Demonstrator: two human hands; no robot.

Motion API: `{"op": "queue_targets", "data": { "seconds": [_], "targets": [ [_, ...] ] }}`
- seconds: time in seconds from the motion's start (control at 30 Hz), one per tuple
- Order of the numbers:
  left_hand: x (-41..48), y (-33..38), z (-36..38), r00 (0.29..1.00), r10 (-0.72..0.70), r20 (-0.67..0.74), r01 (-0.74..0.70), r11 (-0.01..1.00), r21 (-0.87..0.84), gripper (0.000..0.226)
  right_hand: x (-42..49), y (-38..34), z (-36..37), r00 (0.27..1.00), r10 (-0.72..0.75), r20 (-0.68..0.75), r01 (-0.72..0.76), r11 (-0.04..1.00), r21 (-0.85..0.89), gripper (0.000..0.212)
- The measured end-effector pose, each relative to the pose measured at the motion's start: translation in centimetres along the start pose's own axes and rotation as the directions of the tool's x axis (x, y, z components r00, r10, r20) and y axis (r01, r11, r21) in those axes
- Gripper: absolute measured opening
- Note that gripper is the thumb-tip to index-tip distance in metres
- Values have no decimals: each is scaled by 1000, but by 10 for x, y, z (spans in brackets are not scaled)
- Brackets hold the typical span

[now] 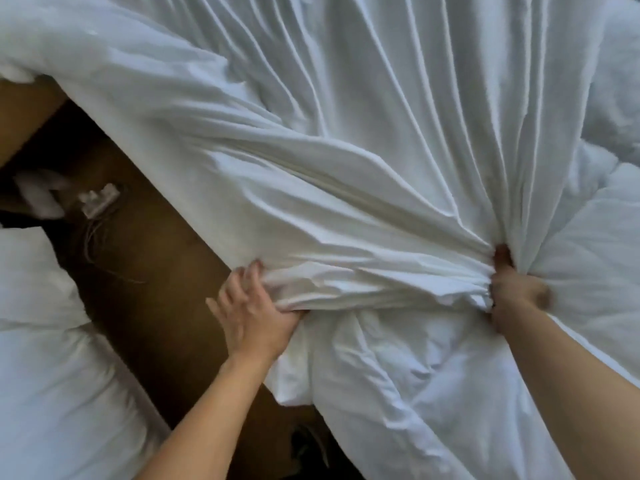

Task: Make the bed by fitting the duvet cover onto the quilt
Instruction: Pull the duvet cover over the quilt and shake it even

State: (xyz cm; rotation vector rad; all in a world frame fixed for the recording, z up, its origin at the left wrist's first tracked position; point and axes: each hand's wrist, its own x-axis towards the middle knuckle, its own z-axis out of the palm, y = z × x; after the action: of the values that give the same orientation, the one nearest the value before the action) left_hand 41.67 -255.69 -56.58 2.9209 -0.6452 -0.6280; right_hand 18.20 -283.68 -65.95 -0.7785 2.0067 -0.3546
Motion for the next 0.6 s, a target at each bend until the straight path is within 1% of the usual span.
{"op": "queue_targets", "data": {
  "seconds": [0.03,0.07,0.1,0.13,0.17,0.2,0.23,0.27,0.3,0.33,0.37,0.4,0.43,0.47,0.53,0.57,0.6],
  "targets": [
    [-1,-15,-2,986,-111,121,125,986,-109,102,-6,1,-1,1000,-12,-2,12,1000,4,84],
    [-5,-26,2,959,-175,221,227,943,-242,92,-12,1,-2,1000,-27,-10,27,1000,7,84],
    [-12,-33,9,937,-192,292,293,887,-356,73,-21,1,-4,999,-38,-12,38,999,15,86],
    [-23,-35,19,937,-179,301,305,837,-454,50,-32,0,-6,999,-43,29,42,998,49,91],
    [-37,-36,32,952,-182,245,289,795,-533,26,-47,1,-7,991,-24,134,7,992,129,98],
    [-51,-35,46,963,-207,172,269,739,-617,8,-63,4,-8,947,-8,322,-75,967,245,99],
    [-65,-32,55,965,-238,111,246,669,-702,6,-83,9,-9,830,-55,555,-181,915,361,97],
    [-78,-29,62,962,-266,65,217,597,-772,12,-102,15,-9,682,-124,721,-264,877,401,90],
    [-89,-29,66,958,-281,45,196,536,-821,16,-122,19,-9,550,-156,820,-280,891,357,87],
    [-99,-30,69,959,-281,44,185,498,-847,18,-141,25,-7,439,-157,885,-217,937,274,87],
    [-106,-33,68,965,-259,39,167,493,-854,18,-159,31,-3,341,-148,928,-96,977,191,84],
    [-111,-37,66,973,-231,25,142,504,-852,18,-174,35,5,262,-152,953,54,988,143,74],
    [-114,-41,61,978,-209,7,118,522,-845,18,-187,39,15,250,-182,951,200,971,134,64],
    [-113,-48,56,980,-197,-18,94,548,-831,16,-200,40,26,308,-244,920,317,938,143,55],
    [-109,-64,46,981,-175,-80,45,613,-789,18,-215,37,50,514,-349,783,401,905,140,37],
    [-107,-72,40,981,-161,-104,27,652,-758,21,-219,36,60,594,-381,709,427,896,123,32],
    [-105,-81,34,980,-152,-126,15,693,-720,22,-224,36,68,638,-411,651,460,881,106,30]
  ]
}}
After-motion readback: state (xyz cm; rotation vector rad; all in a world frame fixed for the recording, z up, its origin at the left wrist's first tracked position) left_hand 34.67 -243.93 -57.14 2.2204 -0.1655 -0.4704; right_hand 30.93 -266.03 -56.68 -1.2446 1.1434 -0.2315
